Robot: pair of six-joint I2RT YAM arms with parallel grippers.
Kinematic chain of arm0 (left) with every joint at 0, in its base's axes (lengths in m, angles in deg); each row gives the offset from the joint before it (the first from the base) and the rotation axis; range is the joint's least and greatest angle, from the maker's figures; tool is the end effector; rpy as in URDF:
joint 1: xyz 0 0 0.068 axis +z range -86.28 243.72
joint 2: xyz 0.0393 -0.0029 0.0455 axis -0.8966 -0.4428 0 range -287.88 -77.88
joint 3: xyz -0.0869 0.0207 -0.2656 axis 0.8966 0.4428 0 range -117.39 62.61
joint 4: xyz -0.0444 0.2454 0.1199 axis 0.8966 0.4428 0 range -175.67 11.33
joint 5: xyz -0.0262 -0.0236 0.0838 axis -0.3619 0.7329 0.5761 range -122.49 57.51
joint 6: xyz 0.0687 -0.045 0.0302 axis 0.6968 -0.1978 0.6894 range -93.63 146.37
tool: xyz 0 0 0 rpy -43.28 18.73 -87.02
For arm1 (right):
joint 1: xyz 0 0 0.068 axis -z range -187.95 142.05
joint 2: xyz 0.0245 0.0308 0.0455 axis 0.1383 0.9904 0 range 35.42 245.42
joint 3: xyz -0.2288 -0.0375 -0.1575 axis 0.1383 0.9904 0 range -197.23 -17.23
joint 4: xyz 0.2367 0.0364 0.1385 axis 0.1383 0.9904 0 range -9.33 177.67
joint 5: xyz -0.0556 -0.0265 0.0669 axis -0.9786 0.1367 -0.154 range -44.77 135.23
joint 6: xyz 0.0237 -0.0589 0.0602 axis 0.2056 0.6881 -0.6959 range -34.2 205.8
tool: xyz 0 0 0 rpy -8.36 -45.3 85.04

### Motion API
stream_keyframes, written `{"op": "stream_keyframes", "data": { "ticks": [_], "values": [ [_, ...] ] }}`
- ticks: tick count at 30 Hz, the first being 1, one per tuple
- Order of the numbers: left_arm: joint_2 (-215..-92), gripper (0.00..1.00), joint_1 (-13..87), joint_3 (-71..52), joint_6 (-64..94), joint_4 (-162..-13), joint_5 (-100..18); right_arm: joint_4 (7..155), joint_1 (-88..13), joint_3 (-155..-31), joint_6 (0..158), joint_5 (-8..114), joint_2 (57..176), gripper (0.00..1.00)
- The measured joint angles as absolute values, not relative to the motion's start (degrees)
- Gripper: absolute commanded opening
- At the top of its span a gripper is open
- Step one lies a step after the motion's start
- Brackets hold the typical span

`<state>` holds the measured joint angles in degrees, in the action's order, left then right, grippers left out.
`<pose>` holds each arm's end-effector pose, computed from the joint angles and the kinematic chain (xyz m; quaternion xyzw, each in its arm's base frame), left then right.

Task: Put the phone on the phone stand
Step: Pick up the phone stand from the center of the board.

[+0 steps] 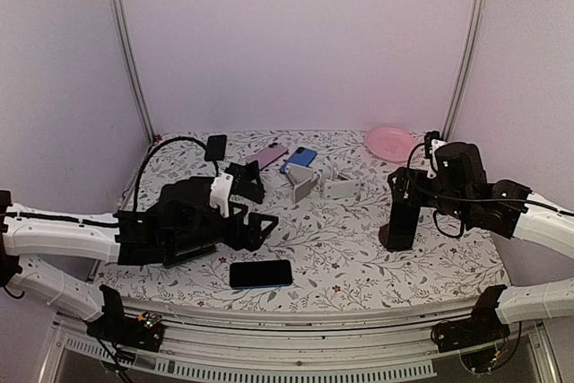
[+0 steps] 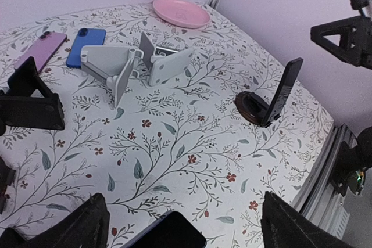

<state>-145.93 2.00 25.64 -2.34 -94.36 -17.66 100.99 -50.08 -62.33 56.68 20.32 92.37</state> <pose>0.1649 -0.2644 0.2253 0.1652 0.8104 -0.3161 0.4648 0.2162 0.1514 0.2694 0.0067 0.8611 0.1216 0.4937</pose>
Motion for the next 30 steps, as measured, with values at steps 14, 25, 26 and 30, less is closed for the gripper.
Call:
{"op": "stream_keyframes", "data": {
  "ticks": [14, 25, 26, 30],
  "values": [
    [-175.0, 0.71, 12.0, 0.3, 3.8, -90.6, -24.8, 101.1, -58.8, -65.5, 55.5, 21.0, 91.9, 0.99],
    [-192.6, 0.57, 19.6, -14.1, 11.6, -88.3, -31.9, 101.1, -60.3, -65.6, 54.6, 21.0, 90.9, 0.99],
    [-194.1, 0.56, 19.8, -15.7, 12.2, -87.9, -32.2, 101.1, -60.4, -65.6, 54.5, 21.0, 90.6, 0.99],
    [-198.3, 0.53, 20.0, -19.6, 13.6, -86.3, -32.9, 101.1, -60.5, -65.5, 53.9, 21.0, 89.7, 0.99]
  ]
}}
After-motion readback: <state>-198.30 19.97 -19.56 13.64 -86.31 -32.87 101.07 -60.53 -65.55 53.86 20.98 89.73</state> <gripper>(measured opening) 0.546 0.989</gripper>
